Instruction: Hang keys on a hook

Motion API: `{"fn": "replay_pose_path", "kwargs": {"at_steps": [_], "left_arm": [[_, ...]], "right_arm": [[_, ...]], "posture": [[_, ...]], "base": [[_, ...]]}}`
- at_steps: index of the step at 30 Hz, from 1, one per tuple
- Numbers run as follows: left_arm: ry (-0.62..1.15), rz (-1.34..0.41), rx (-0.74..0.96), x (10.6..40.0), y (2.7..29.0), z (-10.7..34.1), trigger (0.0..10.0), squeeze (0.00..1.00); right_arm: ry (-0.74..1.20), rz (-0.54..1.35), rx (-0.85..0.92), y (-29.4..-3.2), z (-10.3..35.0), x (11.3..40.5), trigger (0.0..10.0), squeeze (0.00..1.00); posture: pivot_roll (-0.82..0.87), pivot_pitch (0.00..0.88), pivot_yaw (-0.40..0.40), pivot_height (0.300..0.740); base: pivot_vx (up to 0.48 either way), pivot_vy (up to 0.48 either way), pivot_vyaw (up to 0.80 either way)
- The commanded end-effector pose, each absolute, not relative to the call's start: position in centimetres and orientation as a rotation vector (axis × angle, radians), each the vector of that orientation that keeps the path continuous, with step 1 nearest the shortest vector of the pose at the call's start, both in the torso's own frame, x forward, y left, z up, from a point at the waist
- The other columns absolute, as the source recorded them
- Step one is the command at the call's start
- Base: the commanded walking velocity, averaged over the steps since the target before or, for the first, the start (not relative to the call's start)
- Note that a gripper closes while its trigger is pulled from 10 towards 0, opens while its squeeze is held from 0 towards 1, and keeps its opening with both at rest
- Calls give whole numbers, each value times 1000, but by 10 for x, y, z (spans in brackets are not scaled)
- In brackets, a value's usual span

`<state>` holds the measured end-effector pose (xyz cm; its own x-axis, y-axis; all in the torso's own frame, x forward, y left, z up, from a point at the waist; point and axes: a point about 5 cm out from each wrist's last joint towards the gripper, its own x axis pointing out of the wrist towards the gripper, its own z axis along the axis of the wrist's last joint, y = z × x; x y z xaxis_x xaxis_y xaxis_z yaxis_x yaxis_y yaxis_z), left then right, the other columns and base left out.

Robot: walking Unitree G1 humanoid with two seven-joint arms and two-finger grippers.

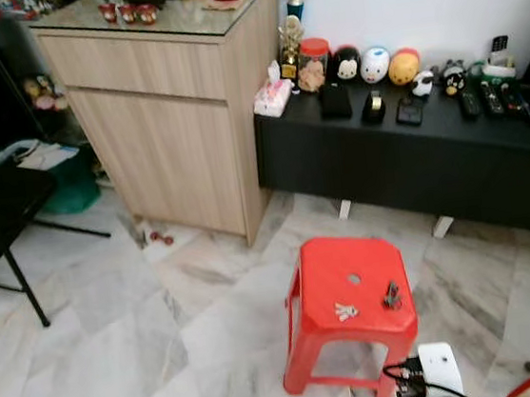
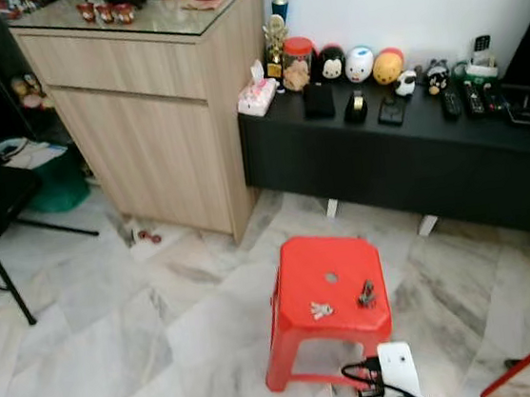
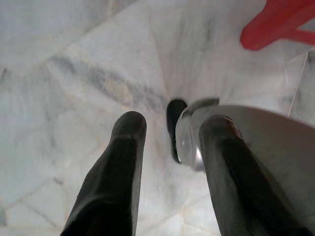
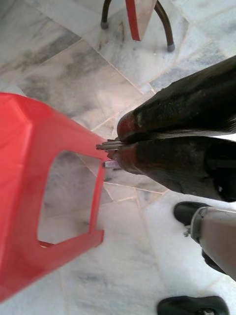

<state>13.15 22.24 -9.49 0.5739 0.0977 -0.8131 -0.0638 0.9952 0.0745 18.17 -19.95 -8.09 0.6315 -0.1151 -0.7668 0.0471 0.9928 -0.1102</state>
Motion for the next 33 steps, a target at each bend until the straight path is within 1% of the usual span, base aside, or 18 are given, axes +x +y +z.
{"fn": "replay_pose_path", "kwargs": {"at_steps": [1,10,30,33], "left_arm": [[1014,87,18,118,218,-101,10000,0],[1025,92,17,115,221,-101,10000,0],[1025,77,12,115,218,-102,10000,0],[1019,66,21,115,213,-103,10000,0]], "right_arm": [[911,-105,-81,-203,-84,175,10000,0],[925,-115,-81,-210,-85,170,10000,0],[911,-148,-70,-213,-83,172,10000,0],[902,-163,-60,-214,-82,174,10000,0]], "posture": [[-37,0,-60,740],[-35,0,-62,740],[-40,11,-68,740],[-42,14,-68,740]], "base": [[-300,0,0],[-291,0,0],[0,0,0],[0,0,0]]}}
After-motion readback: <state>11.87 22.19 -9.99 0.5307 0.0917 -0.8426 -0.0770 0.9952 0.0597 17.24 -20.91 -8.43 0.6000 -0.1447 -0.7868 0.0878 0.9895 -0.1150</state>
